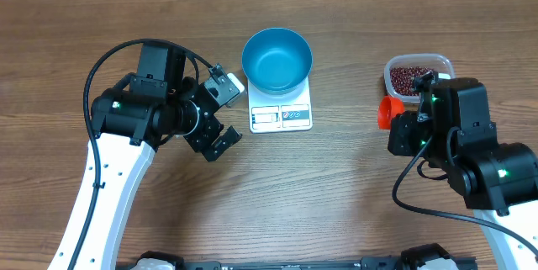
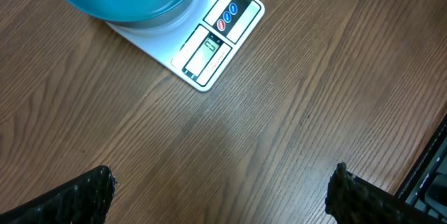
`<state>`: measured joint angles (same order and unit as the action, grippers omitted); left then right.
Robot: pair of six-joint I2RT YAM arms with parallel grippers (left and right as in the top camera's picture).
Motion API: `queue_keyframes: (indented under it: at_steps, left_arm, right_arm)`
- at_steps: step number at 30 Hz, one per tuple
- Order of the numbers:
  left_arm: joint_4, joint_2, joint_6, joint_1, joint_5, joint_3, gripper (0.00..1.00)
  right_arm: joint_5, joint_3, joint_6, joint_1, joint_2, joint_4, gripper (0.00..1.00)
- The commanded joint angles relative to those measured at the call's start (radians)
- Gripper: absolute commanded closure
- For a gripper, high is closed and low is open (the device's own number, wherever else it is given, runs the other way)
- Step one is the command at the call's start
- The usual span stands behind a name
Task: Scoop item into bowl and weigh 150g on scale
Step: 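Move the red scoop in the right gripper toward the beans tub, then raise the right gripper and lower the red scoop into the beans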
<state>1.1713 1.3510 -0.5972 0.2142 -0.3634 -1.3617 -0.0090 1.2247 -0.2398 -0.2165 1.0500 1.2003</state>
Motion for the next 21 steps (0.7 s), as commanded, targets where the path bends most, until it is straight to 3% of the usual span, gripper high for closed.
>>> queue_keyframes:
  at_steps: [1, 14, 21]
  left_arm:
    - [0.000, -0.016, 0.021, -0.006, 0.001, 0.005, 0.01]
    - [0.000, -0.016, 0.021, -0.006, 0.001, 0.005, 0.00]
    - [0.000, -0.016, 0.021, -0.006, 0.001, 0.005, 0.00]
  right_arm:
    - [0.011, 0.031, -0.080, 0.005, -0.011, 0.008, 0.96]
    - [0.007, 0.031, -0.261, 0.004, -0.009, 0.015, 0.96]
    - [0.005, 0.031, -0.261, 0.004, 0.025, -0.054, 0.96]
